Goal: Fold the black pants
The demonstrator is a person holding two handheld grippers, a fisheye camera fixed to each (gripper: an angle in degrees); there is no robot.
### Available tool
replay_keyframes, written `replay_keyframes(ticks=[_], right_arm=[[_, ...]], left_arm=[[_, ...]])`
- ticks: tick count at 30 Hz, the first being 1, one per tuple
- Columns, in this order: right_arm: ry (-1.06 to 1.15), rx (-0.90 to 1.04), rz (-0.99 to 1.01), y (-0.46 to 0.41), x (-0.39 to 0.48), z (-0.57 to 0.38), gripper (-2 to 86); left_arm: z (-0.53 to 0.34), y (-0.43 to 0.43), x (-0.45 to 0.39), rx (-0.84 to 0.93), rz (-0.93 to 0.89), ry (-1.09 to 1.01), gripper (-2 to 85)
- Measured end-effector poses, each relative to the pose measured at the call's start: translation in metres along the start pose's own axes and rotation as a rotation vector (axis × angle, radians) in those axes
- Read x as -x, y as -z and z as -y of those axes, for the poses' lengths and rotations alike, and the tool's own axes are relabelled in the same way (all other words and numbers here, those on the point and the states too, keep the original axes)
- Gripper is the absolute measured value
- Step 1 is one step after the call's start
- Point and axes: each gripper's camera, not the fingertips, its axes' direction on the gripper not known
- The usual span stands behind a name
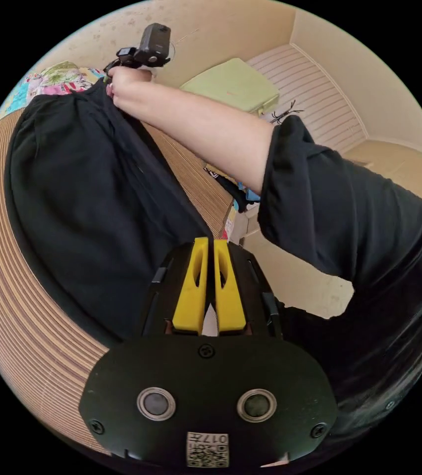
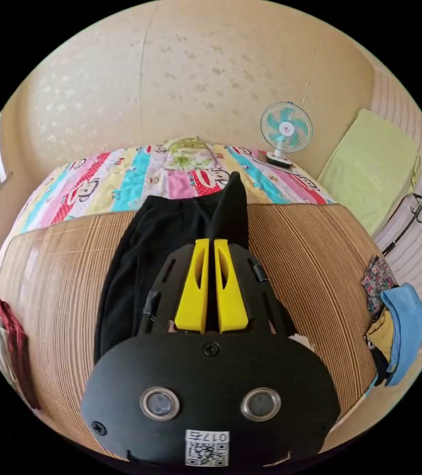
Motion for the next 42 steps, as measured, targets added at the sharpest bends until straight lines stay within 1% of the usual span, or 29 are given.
replay_keyframes(ticks=[1,3,5,6,7,8,10,11,14,15,17,20,22,24,25,26,27,28,30,31,32,33,34,35,37,39,40,41,42], right_arm=[[0.041,-0.041,0.082,0.008,0.021,-0.011,1.6],[0.136,0.003,0.227,-0.001,0.051,-0.026,1.7],[0.215,0.178,0.415,-0.036,0.080,-0.046,2.2],[0.232,0.227,0.438,-0.044,0.086,-0.051,2.4],[0.239,0.282,0.421,-0.050,0.092,-0.059,2.7],[0.231,0.277,0.379,-0.043,0.091,-0.066,3.1],[0.253,0.222,0.373,-0.015,0.082,-0.078,3.4],[0.273,0.194,0.372,0.008,0.071,-0.089,4.1],[0.244,0.164,0.333,0.063,0.021,-0.127,6.6],[0.227,0.175,0.324,0.072,0.008,-0.137,7.0],[0.147,0.246,0.283,0.099,-0.046,-0.180,8.4],[0.064,0.338,0.210,0.124,-0.098,-0.243,10.1],[0.010,0.411,0.168,0.131,-0.119,-0.275,10.9],[-0.063,0.463,0.225,0.134,-0.132,-0.301,10.8],[-0.097,0.485,0.310,0.135,-0.134,-0.312,9.9],[-0.098,0.463,0.351,0.140,-0.134,-0.317,8.6],[-0.090,0.454,0.356,0.142,-0.132,-0.316,7.3],[-0.090,0.455,0.333,0.144,-0.132,-0.311,4.7],[-0.100,0.482,0.381,0.151,-0.137,-0.295,2.9],[-0.088,0.482,0.438,0.161,-0.141,-0.284,2.4],[-0.072,0.470,0.472,0.176,-0.144,-0.277,1.9],[-0.058,0.461,0.486,0.183,-0.145,-0.275,1.8],[-0.025,0.442,0.530,0.196,-0.145,-0.274,1.6],[-0.001,0.433,0.546,0.202,-0.145,-0.278,1.4],[0.024,0.459,0.521,0.195,-0.144,-0.289,1.3],[0.001,0.560,0.481,0.174,-0.147,-0.296,1.3],[0.017,0.594,0.506,0.167,-0.149,-0.295,1.4],[0.061,0.578,0.532,0.170,-0.151,-0.289,1.6],[0.084,0.565,0.531,0.172,-0.153,-0.285,1.7]], left_arm=[[0.000,0.004,-0.001,0.022,-0.020,-0.013,-0.2],[0.001,0.008,-0.001,0.140,-0.063,-0.032,0.2],[-0.001,0.001,0.009,0.246,-0.072,0.011,1.2],[-0.004,-0.004,0.017,0.293,-0.056,0.050,2.5],[-0.005,-0.005,0.021,0.307,-0.044,0.071,3.2],[-0.007,-0.006,0.031,0.315,-0.011,0.119,5.2],[-0.010,-0.002,0.047,0.302,0.022,0.206,7.8],[-0.011,0.003,0.056,0.260,0.025,0.258,8.9],[-0.009,0.007,0.072,0.144,-0.048,0.344,10.0],[-0.005,0.002,0.074,0.145,-0.051,0.357,10.1],[0.004,-0.013,0.073,0.206,0.001,0.365,10.8],[0.017,-0.037,0.065,0.329,0.112,0.355,11.6],[0.024,-0.048,0.057,0.359,0.162,0.335,11.0],[0.030,-0.068,0.059,0.384,0.157,0.342,8.9],[0.030,-0.072,0.062,0.387,0.145,0.351,8.2],[0.031,-0.080,0.071,0.379,0.099,0.376,5.7],[0.031,-0.086,0.080,0.380,0.031,0.409,3.5],[0.031,-0.087,0.083,0.378,0.008,0.422,2.6],[0.033,-0.078,0.083,0.331,-0.061,0.436,0.5],[0.034,-0.073,0.077,0.314,-0.071,0.426,0.4],[0.037,-0.060,0.060,0.282,-0.066,0.387,0.0],[0.036,-0.047,0.043,0.257,-0.023,0.361,0.0],[0.033,-0.042,0.035,0.238,-0.001,0.362,0.0],[0.025,-0.035,0.026,0.194,0.017,0.389,0.2],[0.012,-0.042,0.026,0.168,0.029,0.460,0.8],[-0.004,-0.067,0.039,0.211,0.081,0.576,3.1],[-0.007,-0.073,0.041,0.233,0.107,0.602,3.7],[-0.009,-0.079,0.042,0.240,0.148,0.626,5.0],[-0.009,-0.077,0.040,0.183,0.160,0.638,5.2]])
